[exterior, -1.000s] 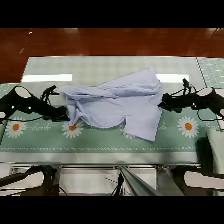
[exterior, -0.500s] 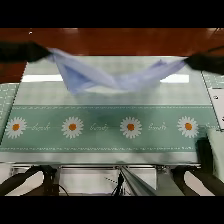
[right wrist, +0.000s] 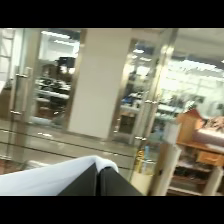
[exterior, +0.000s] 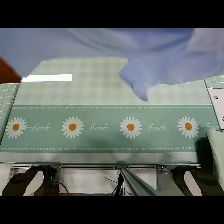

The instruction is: Fold the shirts.

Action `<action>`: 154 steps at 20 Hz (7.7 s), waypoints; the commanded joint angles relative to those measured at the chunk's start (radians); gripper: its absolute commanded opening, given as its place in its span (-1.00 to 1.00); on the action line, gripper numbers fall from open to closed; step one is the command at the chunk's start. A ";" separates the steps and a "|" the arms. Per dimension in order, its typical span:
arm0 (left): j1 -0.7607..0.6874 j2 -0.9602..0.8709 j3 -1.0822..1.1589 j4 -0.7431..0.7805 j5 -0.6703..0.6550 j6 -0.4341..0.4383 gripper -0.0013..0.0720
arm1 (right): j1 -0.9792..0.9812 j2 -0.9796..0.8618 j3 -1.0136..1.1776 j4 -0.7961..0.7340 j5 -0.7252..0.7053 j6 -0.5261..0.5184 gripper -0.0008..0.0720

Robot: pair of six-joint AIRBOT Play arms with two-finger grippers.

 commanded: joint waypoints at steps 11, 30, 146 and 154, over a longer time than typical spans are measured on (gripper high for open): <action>0.000 0.209 -0.108 0.310 -0.720 -0.354 -0.92 | 0.001 0.108 0.040 -0.444 1.068 0.372 -0.91; -0.002 -0.445 -0.704 0.114 0.071 -0.147 -0.91 | 0.222 -0.854 0.011 -0.249 0.196 0.360 -0.91; 0.108 -0.866 -0.597 -0.214 0.129 0.059 0.52 | 0.055 -0.908 -0.258 -0.420 -0.103 0.383 0.34; 0.092 -0.828 -0.588 -0.214 0.076 0.062 0.52 | -0.108 -1.149 -0.258 0.333 0.267 0.288 0.69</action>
